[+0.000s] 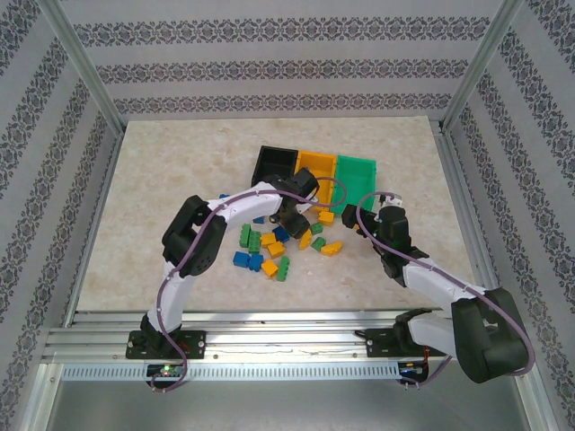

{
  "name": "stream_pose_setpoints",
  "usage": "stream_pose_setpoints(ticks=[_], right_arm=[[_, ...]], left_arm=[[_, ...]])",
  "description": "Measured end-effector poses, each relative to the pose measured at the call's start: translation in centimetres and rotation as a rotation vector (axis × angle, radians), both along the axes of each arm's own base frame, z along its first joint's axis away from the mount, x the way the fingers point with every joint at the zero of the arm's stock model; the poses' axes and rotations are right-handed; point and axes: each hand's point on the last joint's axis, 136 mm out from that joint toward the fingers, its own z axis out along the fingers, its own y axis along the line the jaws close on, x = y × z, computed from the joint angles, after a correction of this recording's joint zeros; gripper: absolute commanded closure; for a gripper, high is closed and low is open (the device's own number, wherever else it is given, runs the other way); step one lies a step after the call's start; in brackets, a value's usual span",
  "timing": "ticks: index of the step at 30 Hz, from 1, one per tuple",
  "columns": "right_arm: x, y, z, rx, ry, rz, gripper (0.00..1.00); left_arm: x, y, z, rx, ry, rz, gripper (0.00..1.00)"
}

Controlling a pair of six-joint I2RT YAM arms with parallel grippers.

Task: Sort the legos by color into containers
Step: Pick up the lego from the center of the table.

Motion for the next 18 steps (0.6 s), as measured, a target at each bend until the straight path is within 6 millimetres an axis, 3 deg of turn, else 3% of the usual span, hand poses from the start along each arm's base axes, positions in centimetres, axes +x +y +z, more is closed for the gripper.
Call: stream_pose_setpoints(ticks=[6, 11, 18], right_arm=[[0.01, 0.0, 0.09, 0.001, -0.003, 0.0, 0.02], [0.01, 0.0, 0.09, 0.001, -0.003, 0.0, 0.02], [0.02, -0.02, 0.09, 0.001, -0.003, -0.001, 0.02]], left_arm=[[-0.09, 0.02, -0.19, -0.002, 0.002, 0.002, 0.41], [-0.1, -0.03, -0.12, -0.011, -0.004, 0.006, 0.54], [-0.51, 0.77, 0.18, -0.006, -0.027, 0.011, 0.55]])
